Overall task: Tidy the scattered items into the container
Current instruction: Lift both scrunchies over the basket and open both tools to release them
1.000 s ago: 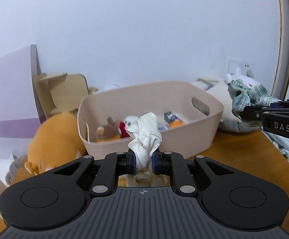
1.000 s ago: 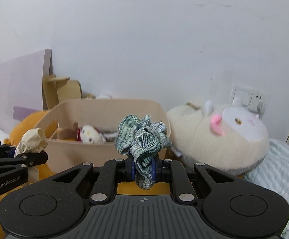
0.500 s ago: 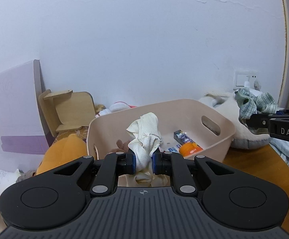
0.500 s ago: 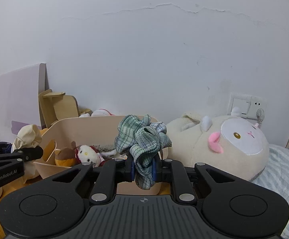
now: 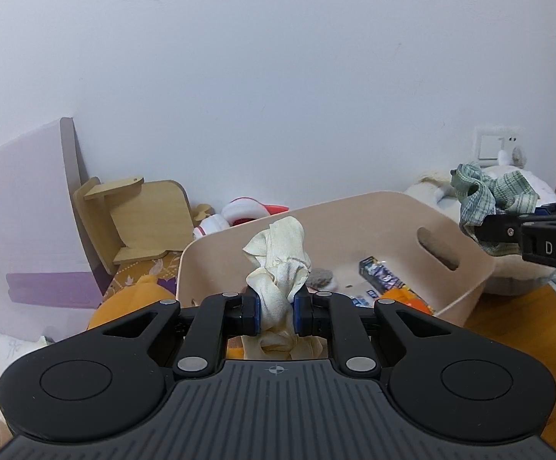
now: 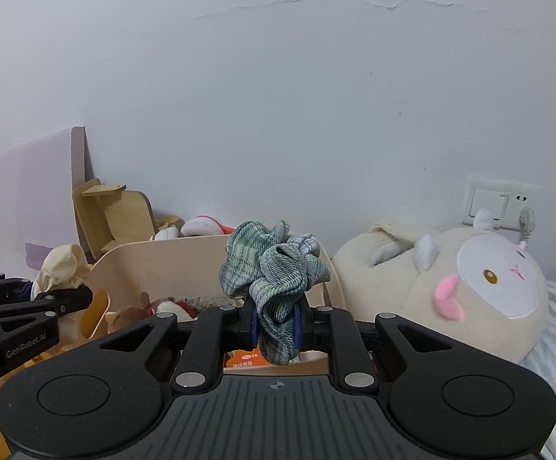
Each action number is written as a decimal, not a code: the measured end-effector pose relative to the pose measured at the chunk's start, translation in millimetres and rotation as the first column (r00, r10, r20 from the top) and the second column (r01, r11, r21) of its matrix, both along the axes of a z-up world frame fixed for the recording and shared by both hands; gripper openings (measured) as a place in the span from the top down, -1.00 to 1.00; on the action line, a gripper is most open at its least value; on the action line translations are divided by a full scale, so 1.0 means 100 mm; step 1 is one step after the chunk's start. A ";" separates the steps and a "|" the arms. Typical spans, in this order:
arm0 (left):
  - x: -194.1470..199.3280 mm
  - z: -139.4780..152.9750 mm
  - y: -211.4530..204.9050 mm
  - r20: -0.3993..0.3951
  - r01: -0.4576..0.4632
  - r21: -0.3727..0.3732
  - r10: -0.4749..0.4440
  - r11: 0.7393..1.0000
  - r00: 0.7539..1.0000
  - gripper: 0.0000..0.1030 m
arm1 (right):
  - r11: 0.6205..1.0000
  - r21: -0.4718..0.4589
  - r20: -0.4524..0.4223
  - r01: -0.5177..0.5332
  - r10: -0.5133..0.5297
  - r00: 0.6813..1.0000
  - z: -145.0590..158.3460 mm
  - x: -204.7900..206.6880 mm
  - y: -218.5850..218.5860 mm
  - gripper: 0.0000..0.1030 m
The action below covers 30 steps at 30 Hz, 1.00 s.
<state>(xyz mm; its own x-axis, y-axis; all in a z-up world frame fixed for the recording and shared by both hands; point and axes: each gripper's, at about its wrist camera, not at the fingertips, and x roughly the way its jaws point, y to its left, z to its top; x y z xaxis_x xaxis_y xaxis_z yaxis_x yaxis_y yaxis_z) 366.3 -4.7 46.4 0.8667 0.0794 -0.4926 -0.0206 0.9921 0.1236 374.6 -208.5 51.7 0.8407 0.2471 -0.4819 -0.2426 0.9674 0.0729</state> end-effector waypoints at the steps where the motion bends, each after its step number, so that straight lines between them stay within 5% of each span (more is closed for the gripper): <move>1: 0.04 -0.01 0.01 -0.008 -0.002 -0.002 0.002 1.000 1.000 0.71 | 1.000 0.000 -0.005 -0.001 0.001 1.000 -0.01 0.03 0.02 0.69; 19: 0.80 -0.39 0.15 -0.208 -0.038 -0.038 0.029 0.999 0.978 0.69 | 0.998 -0.055 -0.107 0.002 -0.008 0.994 -0.39 0.62 0.31 0.69; 30: 0.96 -0.61 0.20 -0.264 -0.060 -0.009 0.056 0.998 0.963 0.61 | 0.996 -0.087 -0.185 -0.011 -0.005 0.983 -0.63 0.81 0.37 0.67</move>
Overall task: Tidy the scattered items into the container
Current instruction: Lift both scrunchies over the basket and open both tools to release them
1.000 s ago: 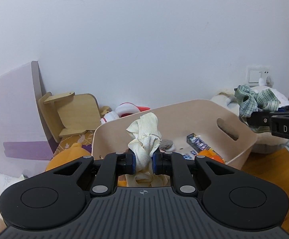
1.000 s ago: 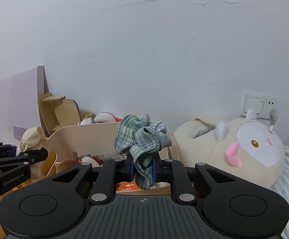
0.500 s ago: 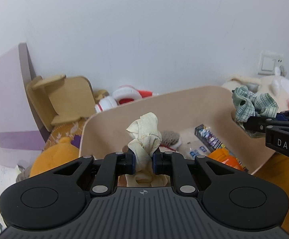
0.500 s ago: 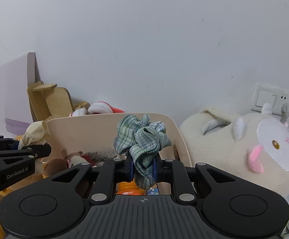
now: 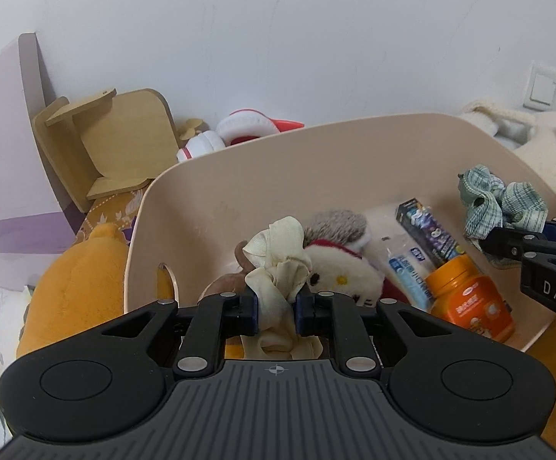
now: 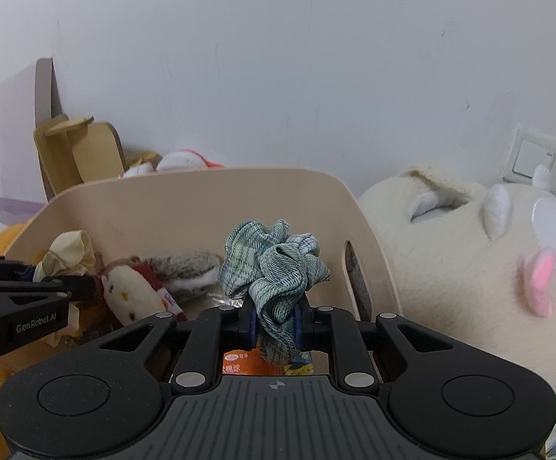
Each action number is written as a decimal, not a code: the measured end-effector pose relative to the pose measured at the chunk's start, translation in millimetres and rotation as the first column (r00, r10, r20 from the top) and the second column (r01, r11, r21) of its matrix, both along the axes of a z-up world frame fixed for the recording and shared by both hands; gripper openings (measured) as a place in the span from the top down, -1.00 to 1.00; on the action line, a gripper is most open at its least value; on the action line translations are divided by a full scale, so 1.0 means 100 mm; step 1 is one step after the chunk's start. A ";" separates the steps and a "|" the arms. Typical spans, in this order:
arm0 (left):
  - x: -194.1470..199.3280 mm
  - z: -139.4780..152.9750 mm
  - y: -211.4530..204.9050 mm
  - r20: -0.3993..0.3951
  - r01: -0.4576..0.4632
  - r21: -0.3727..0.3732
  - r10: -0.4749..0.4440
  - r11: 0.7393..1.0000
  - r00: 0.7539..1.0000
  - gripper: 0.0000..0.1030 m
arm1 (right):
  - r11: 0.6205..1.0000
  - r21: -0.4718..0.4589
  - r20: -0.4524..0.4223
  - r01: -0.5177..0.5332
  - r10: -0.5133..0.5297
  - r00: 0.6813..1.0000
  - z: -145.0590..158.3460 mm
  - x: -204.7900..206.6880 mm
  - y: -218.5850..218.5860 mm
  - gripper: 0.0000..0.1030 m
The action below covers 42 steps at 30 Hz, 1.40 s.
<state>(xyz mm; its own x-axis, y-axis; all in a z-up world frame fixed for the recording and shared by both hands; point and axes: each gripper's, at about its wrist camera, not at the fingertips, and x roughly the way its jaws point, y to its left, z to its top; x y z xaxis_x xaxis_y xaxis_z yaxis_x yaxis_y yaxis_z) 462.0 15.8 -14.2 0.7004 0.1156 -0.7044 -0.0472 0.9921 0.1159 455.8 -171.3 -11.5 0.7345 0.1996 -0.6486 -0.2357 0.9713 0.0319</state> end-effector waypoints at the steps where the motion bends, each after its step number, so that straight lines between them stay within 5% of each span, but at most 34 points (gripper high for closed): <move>1: 0.00 -0.01 0.00 -0.002 0.000 0.001 0.000 1.000 1.000 0.55 | 1.000 -0.004 -0.004 -0.002 0.002 1.000 -0.02 0.00 0.01 0.63; 3: -0.01 -0.02 0.00 0.001 0.006 -0.002 -0.006 1.000 1.000 0.30 | 1.000 -0.005 -0.006 -0.001 0.001 1.000 -0.04 0.00 0.01 0.42; 6: -0.06 0.01 -0.01 0.029 0.026 -0.004 -0.026 1.000 0.999 -0.49 | 1.000 0.009 0.006 -0.023 0.023 1.000 -0.02 -0.03 0.04 -0.06; 8: -0.11 0.06 -0.03 0.075 0.021 0.020 -0.022 1.000 0.997 -0.57 | 1.000 -0.015 0.054 -0.005 0.005 0.999 0.02 -0.09 0.09 -0.74; 11: -0.13 0.12 -0.04 0.106 0.024 0.036 -0.028 0.999 0.994 -0.65 | 0.999 -0.033 0.121 0.009 -0.005 0.993 0.11 -0.17 0.10 -0.79; 30: -0.21 0.17 -0.06 0.100 0.020 0.025 -0.022 0.999 0.995 -0.66 | 0.999 -0.002 0.116 0.036 -0.036 0.993 0.18 -0.22 0.03 -0.83; 42: -0.58 0.29 -0.12 0.172 0.015 0.018 -0.018 1.000 0.985 -0.66 | 0.997 0.044 0.136 0.067 -0.072 0.988 0.27 -0.54 -0.05 -0.91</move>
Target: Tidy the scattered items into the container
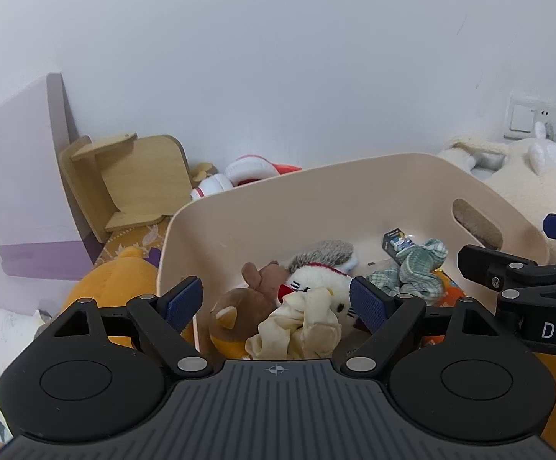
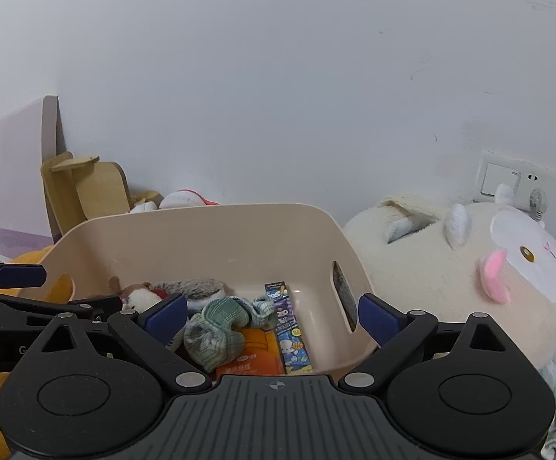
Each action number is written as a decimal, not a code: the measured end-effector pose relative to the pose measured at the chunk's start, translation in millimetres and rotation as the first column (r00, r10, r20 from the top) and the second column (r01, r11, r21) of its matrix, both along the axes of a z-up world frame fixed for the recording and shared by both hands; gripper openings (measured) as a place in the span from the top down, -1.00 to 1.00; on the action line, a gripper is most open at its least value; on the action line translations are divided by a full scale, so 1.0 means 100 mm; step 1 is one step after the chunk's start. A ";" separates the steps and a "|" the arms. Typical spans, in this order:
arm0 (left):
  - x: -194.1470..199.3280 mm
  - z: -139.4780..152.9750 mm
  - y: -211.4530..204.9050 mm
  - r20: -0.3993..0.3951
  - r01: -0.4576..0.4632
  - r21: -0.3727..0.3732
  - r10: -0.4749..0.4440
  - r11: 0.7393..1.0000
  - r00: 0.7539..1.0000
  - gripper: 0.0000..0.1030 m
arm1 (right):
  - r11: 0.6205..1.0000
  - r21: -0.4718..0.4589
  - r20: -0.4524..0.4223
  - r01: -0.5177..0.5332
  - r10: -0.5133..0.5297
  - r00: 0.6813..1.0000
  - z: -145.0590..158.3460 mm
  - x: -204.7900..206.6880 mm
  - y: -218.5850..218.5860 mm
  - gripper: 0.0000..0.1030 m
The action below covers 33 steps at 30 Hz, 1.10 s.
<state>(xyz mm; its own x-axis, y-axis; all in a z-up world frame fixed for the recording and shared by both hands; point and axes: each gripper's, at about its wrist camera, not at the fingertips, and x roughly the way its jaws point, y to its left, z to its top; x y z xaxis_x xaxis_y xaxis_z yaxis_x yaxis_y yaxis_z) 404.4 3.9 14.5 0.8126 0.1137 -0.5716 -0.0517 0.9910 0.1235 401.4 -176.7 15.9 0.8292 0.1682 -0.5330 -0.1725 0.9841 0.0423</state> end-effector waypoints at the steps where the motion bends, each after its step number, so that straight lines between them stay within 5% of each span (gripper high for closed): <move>1: -0.04 0.01 -0.01 0.006 0.000 0.000 0.000 1.000 1.000 -0.66 | 1.000 0.002 0.004 0.004 -0.004 1.000 0.02 -0.04 -0.01 -0.92; 33: -1.65 0.35 -0.01 0.140 -0.005 -0.073 0.015 0.997 0.990 -0.68 | 0.999 -0.027 0.155 0.042 -0.038 0.987 0.36 -1.67 0.03 -1.00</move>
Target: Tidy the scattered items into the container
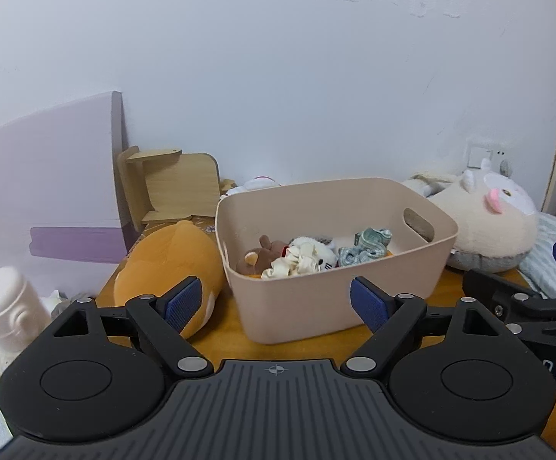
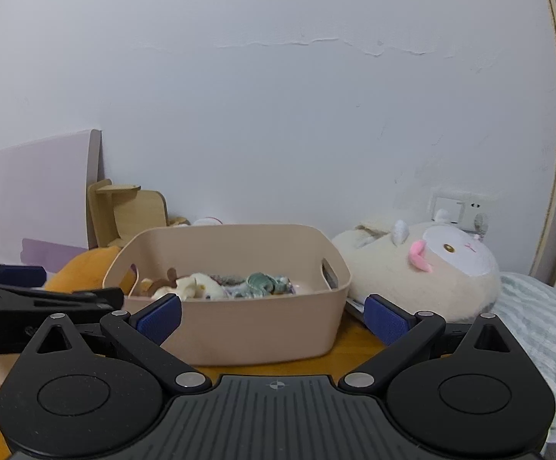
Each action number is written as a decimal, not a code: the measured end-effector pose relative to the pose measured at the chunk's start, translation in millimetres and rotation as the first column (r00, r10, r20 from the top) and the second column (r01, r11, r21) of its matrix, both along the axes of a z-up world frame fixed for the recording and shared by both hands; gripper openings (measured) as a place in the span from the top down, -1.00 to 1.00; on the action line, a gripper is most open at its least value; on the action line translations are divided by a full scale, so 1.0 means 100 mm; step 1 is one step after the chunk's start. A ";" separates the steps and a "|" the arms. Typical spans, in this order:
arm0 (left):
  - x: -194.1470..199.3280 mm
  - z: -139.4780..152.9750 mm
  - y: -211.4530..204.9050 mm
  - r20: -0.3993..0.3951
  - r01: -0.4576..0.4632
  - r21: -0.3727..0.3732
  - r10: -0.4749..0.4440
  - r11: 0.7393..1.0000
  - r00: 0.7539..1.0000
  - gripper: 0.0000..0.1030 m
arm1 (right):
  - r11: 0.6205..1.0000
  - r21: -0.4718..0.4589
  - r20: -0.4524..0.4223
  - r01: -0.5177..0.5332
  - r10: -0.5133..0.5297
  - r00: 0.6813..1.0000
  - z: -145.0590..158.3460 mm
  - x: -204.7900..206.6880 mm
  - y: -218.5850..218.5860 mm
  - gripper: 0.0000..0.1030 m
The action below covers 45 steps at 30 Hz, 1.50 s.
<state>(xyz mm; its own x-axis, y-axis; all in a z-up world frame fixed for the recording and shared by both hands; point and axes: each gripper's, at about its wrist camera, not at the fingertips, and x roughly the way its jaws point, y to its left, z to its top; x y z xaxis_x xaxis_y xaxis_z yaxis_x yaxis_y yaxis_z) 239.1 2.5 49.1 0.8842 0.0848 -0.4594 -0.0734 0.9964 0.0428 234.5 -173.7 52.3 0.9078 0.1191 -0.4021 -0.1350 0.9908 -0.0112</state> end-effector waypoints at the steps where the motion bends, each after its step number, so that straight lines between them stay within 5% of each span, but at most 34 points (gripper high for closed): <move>1: -0.06 0.01 -0.01 0.005 0.002 0.003 -0.002 1.000 1.000 -0.69 | 1.000 0.003 0.001 0.003 -0.003 1.000 0.00 -0.05 0.00 -1.00; 25: -1.30 0.07 -0.12 0.057 0.022 0.033 -0.024 0.999 0.998 -0.71 | 0.997 0.042 0.047 0.068 -0.070 0.996 0.09 -1.30 -0.04 -1.00; 45: -1.95 -0.20 -0.02 -0.004 0.041 -0.015 -0.041 0.999 0.999 -0.71 | 0.996 0.053 -0.006 0.076 -0.075 0.997 -0.15 -1.97 0.03 -1.00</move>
<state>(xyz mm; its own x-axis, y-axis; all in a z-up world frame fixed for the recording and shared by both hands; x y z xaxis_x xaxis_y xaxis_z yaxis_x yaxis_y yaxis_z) 44.0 0.7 29.2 0.8850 0.0422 -0.4637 -0.0328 0.9991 0.0285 37.5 -170.5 37.0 0.9133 0.0715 -0.4009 -0.0597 0.9973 0.0420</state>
